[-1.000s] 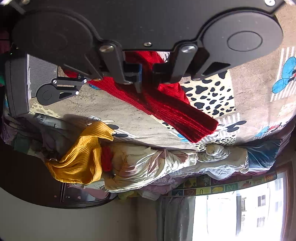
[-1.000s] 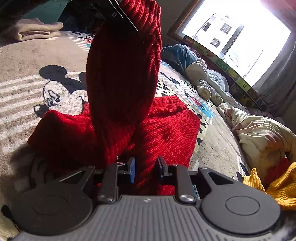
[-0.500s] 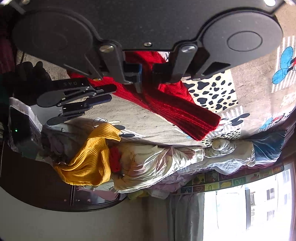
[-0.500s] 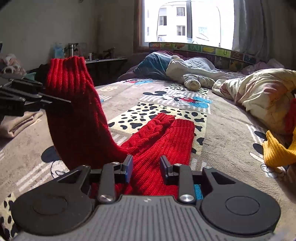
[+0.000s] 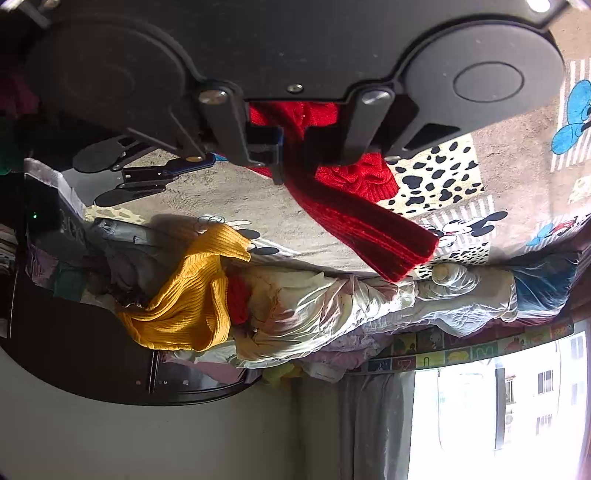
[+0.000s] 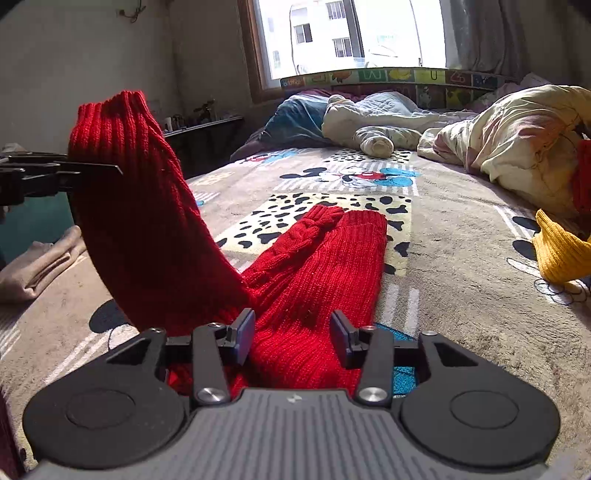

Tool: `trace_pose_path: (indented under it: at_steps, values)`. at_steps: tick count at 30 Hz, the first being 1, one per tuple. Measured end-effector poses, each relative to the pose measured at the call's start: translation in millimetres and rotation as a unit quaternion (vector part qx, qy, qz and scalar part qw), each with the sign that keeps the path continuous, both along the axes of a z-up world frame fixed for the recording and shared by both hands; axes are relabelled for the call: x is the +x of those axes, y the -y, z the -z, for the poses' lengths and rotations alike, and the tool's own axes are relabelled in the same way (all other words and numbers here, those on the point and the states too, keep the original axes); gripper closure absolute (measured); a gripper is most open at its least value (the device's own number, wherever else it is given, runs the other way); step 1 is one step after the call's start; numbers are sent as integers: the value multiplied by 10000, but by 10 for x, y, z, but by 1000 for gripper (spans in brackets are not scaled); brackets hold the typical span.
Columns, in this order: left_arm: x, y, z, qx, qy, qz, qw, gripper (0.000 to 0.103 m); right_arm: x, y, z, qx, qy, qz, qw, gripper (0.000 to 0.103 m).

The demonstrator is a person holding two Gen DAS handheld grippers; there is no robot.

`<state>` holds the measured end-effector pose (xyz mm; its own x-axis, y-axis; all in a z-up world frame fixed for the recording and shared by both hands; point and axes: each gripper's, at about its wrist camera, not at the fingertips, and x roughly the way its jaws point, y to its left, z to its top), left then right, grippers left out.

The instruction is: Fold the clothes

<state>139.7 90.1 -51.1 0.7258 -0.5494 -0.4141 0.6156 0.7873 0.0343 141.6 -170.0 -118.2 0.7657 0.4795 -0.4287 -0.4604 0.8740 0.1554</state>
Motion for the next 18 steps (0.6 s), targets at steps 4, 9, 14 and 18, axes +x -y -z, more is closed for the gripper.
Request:
trace_pose_path:
  at_steps: [4, 9, 14, 18]
  values:
    - [15, 64, -32, -130, -34, 99, 9999, 96, -336, -270, -1, -429, 476, -394, 9972, 25]
    - [22, 165, -123, -241, -43, 302, 9992, 96, -301, -690, 166, -1337, 405, -344, 9896, 69]
    - [103, 180, -165, -226, -43, 308, 9993, 96, -312, -634, 190, -1427, 474, 361, 9880, 93]
    - [427, -3, 97, -420, -568, -473, 9964, 96, -417, -678, 309, -1581, 432, 592, 9847, 93]
